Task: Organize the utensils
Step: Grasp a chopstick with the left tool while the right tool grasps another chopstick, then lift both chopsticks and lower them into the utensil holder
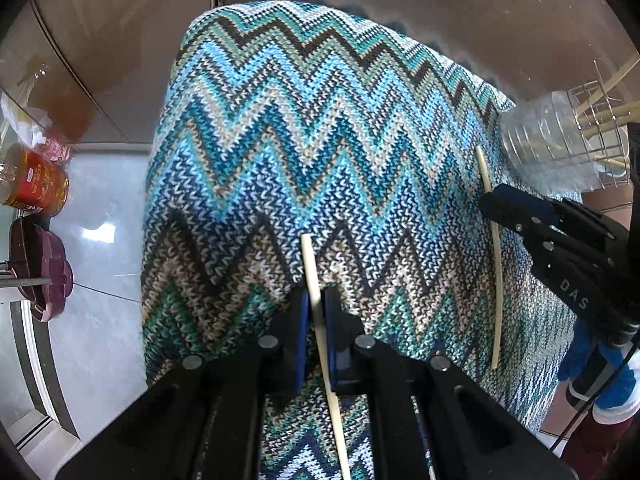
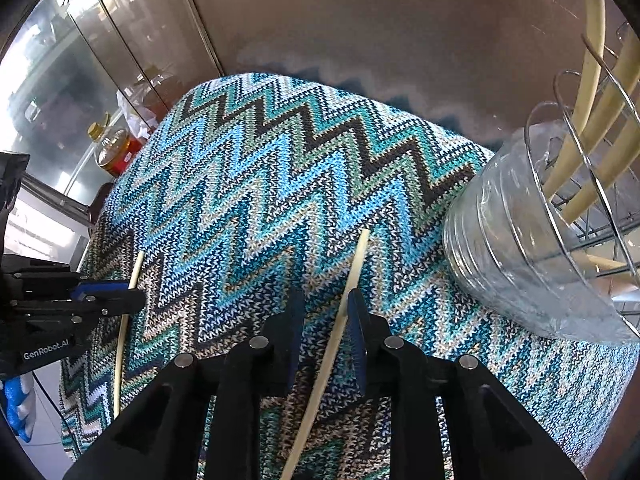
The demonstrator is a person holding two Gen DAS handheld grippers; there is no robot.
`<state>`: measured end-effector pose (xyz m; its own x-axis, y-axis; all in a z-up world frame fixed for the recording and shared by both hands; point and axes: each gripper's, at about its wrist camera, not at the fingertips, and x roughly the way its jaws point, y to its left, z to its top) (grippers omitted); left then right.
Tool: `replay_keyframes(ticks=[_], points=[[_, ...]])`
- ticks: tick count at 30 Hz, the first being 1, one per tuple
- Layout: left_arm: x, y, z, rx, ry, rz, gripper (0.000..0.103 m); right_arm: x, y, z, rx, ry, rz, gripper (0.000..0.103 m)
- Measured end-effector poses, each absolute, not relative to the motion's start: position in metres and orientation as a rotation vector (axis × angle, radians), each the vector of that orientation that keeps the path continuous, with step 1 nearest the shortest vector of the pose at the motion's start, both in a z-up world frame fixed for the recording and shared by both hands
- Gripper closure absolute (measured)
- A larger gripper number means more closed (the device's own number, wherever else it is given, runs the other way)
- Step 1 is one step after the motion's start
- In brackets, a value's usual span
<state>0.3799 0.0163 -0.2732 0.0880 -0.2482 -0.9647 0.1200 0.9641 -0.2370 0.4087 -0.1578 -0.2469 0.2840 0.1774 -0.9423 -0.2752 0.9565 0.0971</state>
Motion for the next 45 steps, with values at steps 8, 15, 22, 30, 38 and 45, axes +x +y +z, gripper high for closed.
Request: replay_keyframes(ticks=[8, 15, 22, 30, 38, 45], points=[[0.384, 0.009, -0.273, -0.078, 1.478, -0.269, 0.095, 0.416, -0.150, -0.264, -0.118, 1.276, 0.307, 0.084], [0.391, 0.007, -0.271, -0.080, 1.487, -0.252, 0.096, 0.406, -0.150, -0.255, -0.113, 1.257, 0.327, 0.097], [0.370, 0.007, -0.261, -0.103, 1.416, -0.242, 0.099, 0.373, -0.149, -0.223, -0.124, 1.180, 0.357, 0.098], [0.326, 0.005, -0.216, -0.121, 1.282, -0.270, 0.099, 0.322, -0.164, -0.178, -0.094, 1.059, 0.386, 0.097], [0.265, 0.019, -0.152, -0.155, 0.983, -0.343, 0.099, 0.253, -0.173, -0.134, -0.079, 0.899, 0.388, 0.097], [0.203, 0.015, -0.101, -0.160, 0.734, -0.359, 0.099, 0.184, -0.186, -0.097, -0.028, 0.771, 0.394, 0.098]])
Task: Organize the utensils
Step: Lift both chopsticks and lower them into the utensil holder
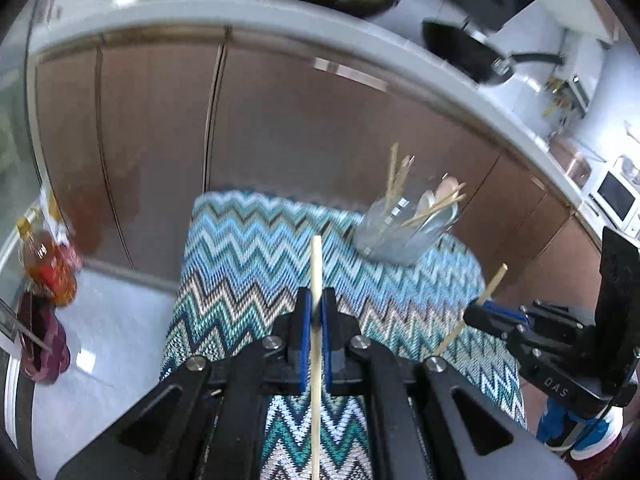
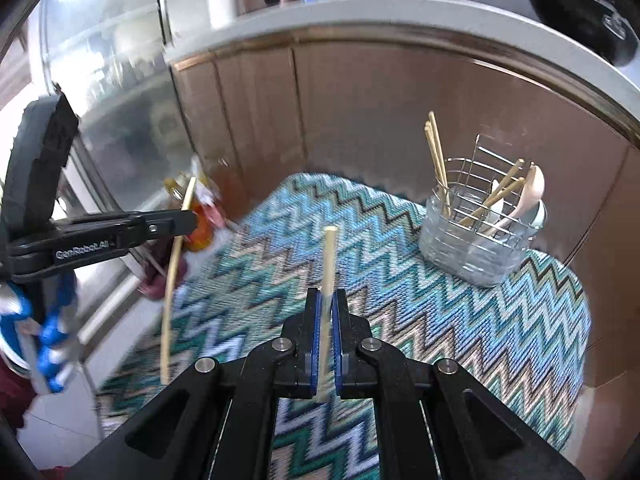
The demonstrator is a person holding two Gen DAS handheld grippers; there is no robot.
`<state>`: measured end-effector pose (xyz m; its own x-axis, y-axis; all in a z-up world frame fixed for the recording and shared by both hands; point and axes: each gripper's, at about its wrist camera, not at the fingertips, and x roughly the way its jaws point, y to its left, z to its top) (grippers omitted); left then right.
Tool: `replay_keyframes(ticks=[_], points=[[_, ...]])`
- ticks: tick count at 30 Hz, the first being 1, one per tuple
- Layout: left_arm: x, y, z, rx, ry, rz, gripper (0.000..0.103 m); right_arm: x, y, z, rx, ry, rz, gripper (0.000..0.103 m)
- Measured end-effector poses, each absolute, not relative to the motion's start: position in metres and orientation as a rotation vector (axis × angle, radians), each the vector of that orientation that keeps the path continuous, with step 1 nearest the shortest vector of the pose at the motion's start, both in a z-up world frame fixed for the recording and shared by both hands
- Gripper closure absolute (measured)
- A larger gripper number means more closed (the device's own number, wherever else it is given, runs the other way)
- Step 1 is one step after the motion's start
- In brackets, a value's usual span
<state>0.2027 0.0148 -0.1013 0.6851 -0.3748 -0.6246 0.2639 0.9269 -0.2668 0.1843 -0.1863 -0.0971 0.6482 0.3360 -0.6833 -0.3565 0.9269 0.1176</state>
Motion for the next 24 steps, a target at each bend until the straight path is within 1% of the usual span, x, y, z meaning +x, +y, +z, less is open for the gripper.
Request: replay_keyframes(ticks=[11, 16, 20, 24], points=[[0.117, 0.004, -0.040, -0.104, 0.435, -0.323, 0.099, 0.098, -0.207, -0.046, 0.052, 0.584, 0.390, 0.098], [0.086, -0.002, -0.012, -0.103, 0.300, -0.313, 0.099, 0.074, -0.217, -0.025, 0.065, 0.502, 0.382, 0.098], [0.075, -0.013, 0.009, -0.113, 0.202, -0.313, 0.099, 0.070, -0.229, -0.005, 0.062, 0.429, 0.347, 0.098], [0.085, -0.028, 0.026, -0.120, 0.129, -0.321, 0.099, 0.078, -0.244, 0.011, 0.066, 0.358, 0.312, 0.098]])
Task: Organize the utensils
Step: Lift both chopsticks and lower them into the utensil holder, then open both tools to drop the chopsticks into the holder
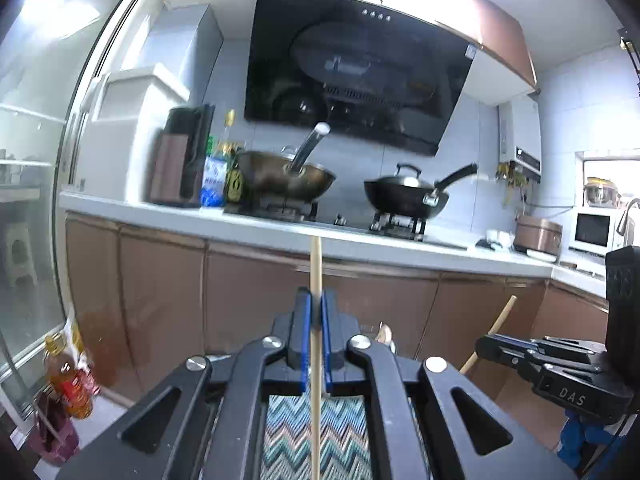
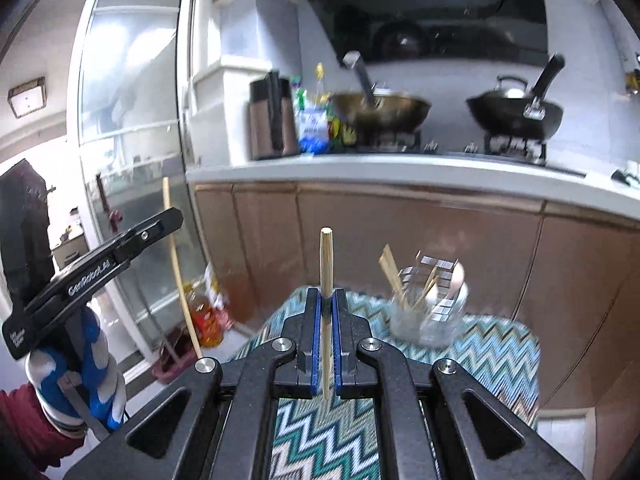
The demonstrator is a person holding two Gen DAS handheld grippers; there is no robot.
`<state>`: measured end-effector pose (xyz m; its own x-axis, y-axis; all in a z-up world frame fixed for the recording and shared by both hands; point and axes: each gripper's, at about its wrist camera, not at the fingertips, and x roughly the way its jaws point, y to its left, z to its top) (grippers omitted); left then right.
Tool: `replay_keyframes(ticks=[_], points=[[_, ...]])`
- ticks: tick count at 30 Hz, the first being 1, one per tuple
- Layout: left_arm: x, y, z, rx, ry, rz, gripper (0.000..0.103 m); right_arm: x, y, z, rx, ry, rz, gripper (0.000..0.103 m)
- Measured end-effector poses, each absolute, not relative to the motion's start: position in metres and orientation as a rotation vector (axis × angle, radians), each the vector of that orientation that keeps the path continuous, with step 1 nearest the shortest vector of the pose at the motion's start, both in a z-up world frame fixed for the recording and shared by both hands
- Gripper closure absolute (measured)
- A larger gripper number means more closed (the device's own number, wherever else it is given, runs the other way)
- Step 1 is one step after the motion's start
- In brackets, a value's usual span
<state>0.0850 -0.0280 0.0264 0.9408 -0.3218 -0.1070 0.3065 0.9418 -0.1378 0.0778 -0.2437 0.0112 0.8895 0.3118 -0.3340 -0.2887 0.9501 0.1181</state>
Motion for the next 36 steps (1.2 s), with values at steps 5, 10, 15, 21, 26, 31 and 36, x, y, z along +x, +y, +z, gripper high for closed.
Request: replay_keyframes(ticks=[5, 10, 15, 21, 26, 31, 36], points=[[0.122, -0.047, 0.038, -0.163, 0.098, -0.339, 0.099, 0.106, -0.260, 0.027, 0.058, 0.287, 0.270, 0.098], [0.172, -0.072, 0.043, -0.226, 0.077, -0.347, 0.099, 0.149, -0.272, 0.031, 0.058, 0.249, 0.246, 0.098], [0.221, -0.102, 0.036, -0.255, 0.052, -0.346, 0.099, 0.204, -0.286, 0.019, 0.078, 0.255, 0.230, 0.098], [0.284, -0.136, 0.007, -0.256, 0.072, -0.330, 0.099, 0.269, -0.299, -0.005, 0.078, 0.297, 0.210, 0.098], [0.329, -0.151, -0.028, -0.271, 0.119, -0.309, 0.099, 0.308, -0.307, -0.028, 0.075, 0.338, 0.206, 0.098], [0.360, -0.158, -0.060, -0.271, 0.174, -0.288, 0.099, 0.331, -0.308, -0.051, 0.075, 0.382, 0.208, 0.098], [0.373, -0.162, -0.079, -0.241, 0.208, -0.296, 0.096, 0.343, -0.307, -0.068, 0.076, 0.418, 0.189, 0.097]])
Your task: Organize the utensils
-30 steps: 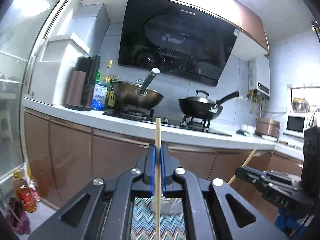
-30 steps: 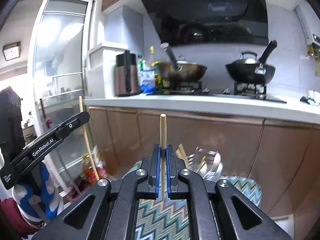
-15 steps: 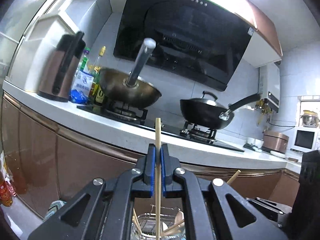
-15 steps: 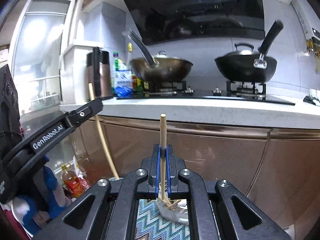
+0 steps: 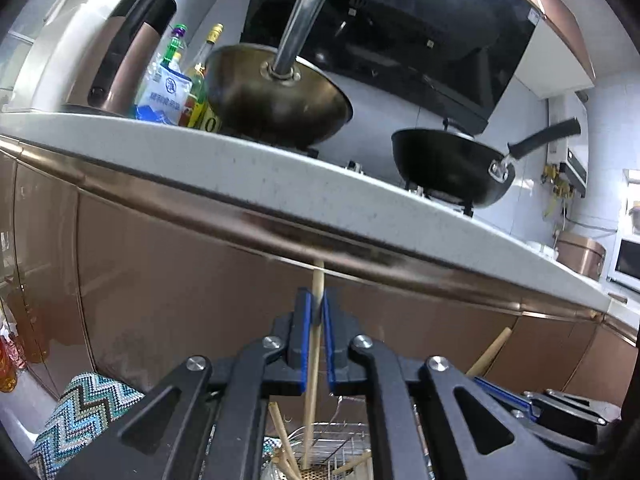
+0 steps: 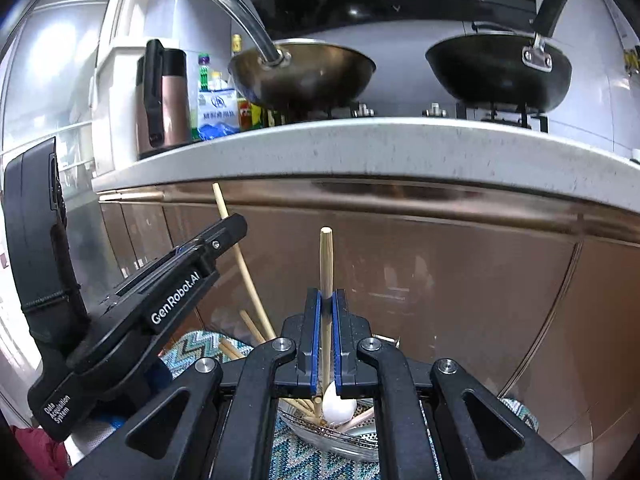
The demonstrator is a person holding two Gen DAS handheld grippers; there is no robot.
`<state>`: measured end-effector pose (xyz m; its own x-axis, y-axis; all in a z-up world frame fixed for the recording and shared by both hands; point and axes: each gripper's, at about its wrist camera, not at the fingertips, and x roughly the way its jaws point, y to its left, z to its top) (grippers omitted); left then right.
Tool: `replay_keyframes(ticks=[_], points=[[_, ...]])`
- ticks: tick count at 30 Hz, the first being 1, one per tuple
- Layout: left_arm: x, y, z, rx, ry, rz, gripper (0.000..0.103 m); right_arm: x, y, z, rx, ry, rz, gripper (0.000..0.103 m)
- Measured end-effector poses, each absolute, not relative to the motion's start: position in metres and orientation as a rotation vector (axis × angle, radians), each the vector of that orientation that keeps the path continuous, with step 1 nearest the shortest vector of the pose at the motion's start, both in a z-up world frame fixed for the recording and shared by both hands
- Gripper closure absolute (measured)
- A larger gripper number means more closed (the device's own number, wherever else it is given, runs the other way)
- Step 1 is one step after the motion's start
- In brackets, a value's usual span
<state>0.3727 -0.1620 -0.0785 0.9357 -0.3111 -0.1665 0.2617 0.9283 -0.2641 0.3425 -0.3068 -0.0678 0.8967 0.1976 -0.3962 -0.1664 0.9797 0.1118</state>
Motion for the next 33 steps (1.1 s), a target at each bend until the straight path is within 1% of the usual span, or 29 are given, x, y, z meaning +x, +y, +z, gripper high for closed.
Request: replay_keyframes(ticks=[2, 3, 4, 6, 11, 13, 16, 20, 23, 28, 30, 33], points=[[0.373, -0.160, -0.078, -0.237, 0.210, -0.294, 0.090, 0.343, -0.309, -0.070, 0.083, 0.424, 0.178, 0.091], [0.373, -0.158, -0.076, -0.241, 0.210, -0.297, 0.083, 0.343, -0.309, -0.070, 0.086, 0.423, 0.174, 0.083], [0.370, -0.155, -0.072, -0.247, 0.205, -0.297, 0.078, 0.342, -0.310, -0.069, 0.089, 0.421, 0.169, 0.078], [0.364, -0.149, -0.063, -0.252, 0.193, -0.290, 0.076, 0.337, -0.311, -0.065, 0.089, 0.413, 0.157, 0.075], [0.341, -0.130, -0.034, -0.250, 0.172, -0.263, 0.069, 0.313, -0.311, -0.041, 0.090, 0.372, 0.141, 0.075], [0.326, -0.121, -0.020, -0.241, 0.169, -0.245, 0.061, 0.300, -0.310, -0.030, 0.087, 0.356, 0.139, 0.075], [0.304, -0.111, -0.002, -0.226, 0.163, -0.212, 0.054, 0.276, -0.305, -0.014, 0.079, 0.333, 0.134, 0.072], [0.270, -0.099, 0.019, -0.193, 0.177, -0.193, 0.051, 0.236, -0.299, 0.008, 0.089, 0.293, 0.130, 0.068], [0.244, -0.094, 0.028, -0.155, 0.179, -0.176, 0.047, 0.209, -0.295, 0.017, 0.086, 0.272, 0.119, 0.064], [0.197, -0.082, 0.031, -0.106, 0.172, -0.123, 0.039, 0.163, -0.289, 0.024, 0.078, 0.243, 0.082, 0.054], [0.184, -0.079, 0.030, -0.094, 0.178, -0.112, 0.038, 0.147, -0.288, 0.024, 0.075, 0.232, 0.057, 0.051], [0.159, -0.072, 0.028, -0.084, 0.185, -0.102, 0.037, 0.124, -0.284, 0.023, 0.064, 0.212, 0.012, 0.043]])
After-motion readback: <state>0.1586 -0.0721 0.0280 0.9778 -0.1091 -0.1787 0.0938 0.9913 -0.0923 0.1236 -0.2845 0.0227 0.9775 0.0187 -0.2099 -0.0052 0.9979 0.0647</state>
